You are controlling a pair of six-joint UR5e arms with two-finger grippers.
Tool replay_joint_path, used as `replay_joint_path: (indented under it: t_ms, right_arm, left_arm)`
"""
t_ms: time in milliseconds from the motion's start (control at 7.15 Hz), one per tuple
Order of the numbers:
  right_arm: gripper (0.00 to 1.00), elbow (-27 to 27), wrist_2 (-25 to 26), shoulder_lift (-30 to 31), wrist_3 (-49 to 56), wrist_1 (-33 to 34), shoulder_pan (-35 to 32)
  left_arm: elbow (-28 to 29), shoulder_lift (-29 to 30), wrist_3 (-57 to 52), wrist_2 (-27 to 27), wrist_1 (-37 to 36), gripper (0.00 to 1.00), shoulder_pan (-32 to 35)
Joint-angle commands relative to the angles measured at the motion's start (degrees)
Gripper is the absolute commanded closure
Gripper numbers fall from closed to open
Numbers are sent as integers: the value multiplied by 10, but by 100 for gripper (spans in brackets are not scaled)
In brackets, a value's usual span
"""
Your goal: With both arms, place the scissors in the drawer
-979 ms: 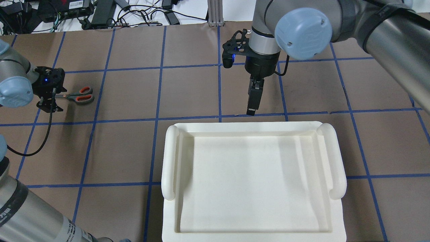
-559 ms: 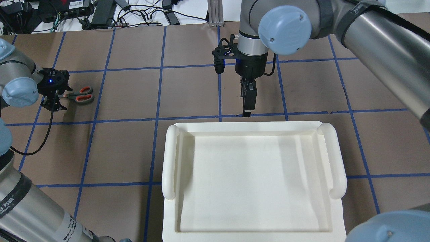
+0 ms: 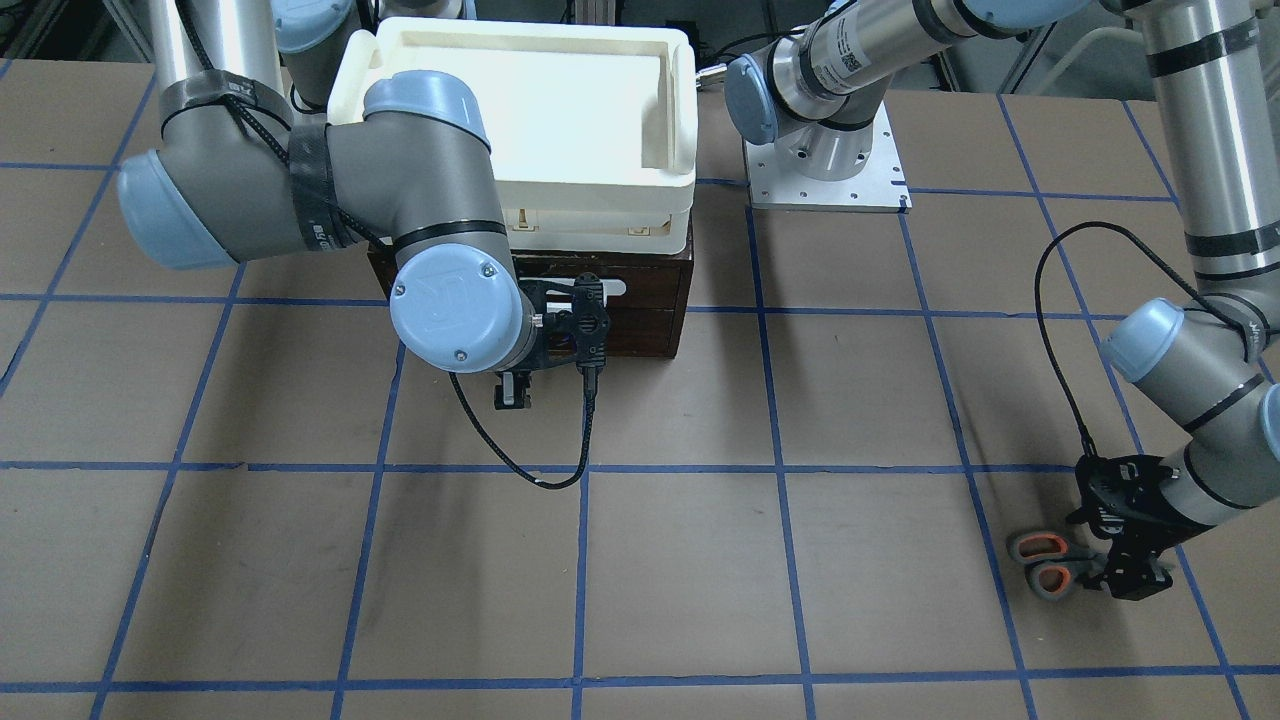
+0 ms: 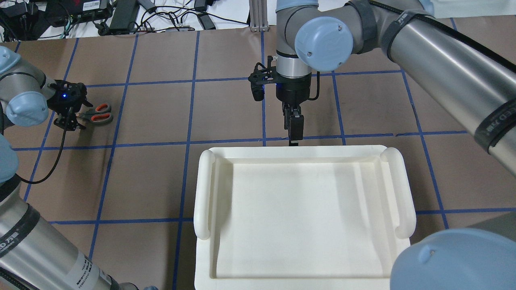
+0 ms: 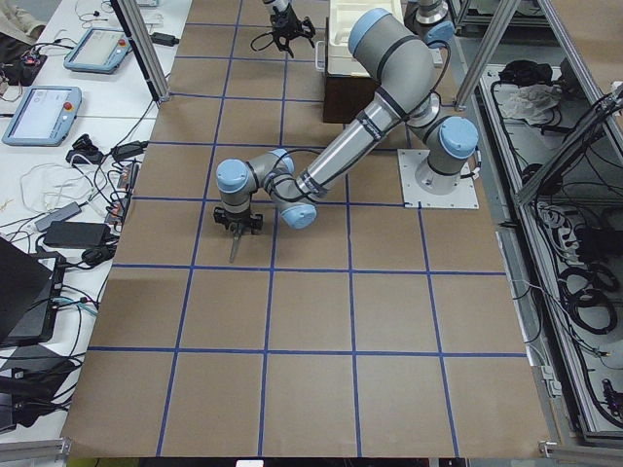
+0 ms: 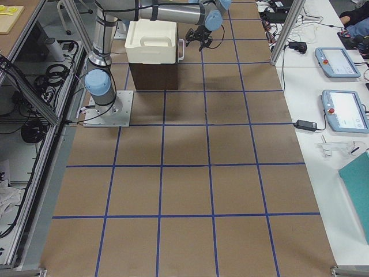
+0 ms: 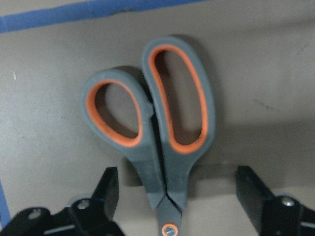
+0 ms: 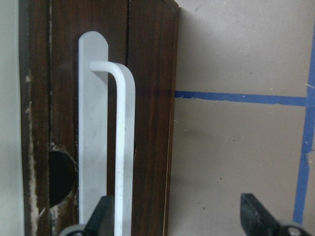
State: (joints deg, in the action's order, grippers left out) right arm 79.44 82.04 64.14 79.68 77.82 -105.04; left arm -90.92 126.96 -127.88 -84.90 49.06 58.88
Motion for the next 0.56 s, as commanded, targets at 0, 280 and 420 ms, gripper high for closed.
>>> replay_joint_path:
  t_ms: [0, 280, 420]
  right_arm:
    - [9, 1, 0, -4, -3, -14, -3]
    - [9, 5, 0, -5, 4, -13, -5]
    - [10, 10, 0, -6, 6, -11, -5]
  left_arm:
    - [11, 5, 1, 0, 0, 36, -1]
    - [13, 7, 0, -1, 0, 57, -1]
    - [12, 8, 0, -1, 1, 62, -1]
